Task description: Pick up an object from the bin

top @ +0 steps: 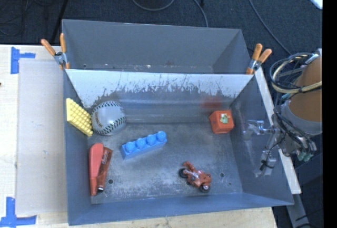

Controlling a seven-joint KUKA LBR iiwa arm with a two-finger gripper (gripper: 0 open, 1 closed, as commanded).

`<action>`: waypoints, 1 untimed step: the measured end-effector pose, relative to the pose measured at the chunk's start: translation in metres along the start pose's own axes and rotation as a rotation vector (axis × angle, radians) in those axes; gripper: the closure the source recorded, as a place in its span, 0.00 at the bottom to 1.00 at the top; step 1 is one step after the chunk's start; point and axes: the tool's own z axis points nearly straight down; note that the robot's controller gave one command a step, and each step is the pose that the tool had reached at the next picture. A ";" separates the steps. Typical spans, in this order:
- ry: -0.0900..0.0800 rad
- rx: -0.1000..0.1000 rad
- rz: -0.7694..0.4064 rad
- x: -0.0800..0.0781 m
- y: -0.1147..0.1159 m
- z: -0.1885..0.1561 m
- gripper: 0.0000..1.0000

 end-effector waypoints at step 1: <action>-0.008 0.002 -0.004 -0.002 0.001 -0.004 0.00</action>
Offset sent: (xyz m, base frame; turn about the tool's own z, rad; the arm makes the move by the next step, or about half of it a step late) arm -0.0092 0.0571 -0.0813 -0.1216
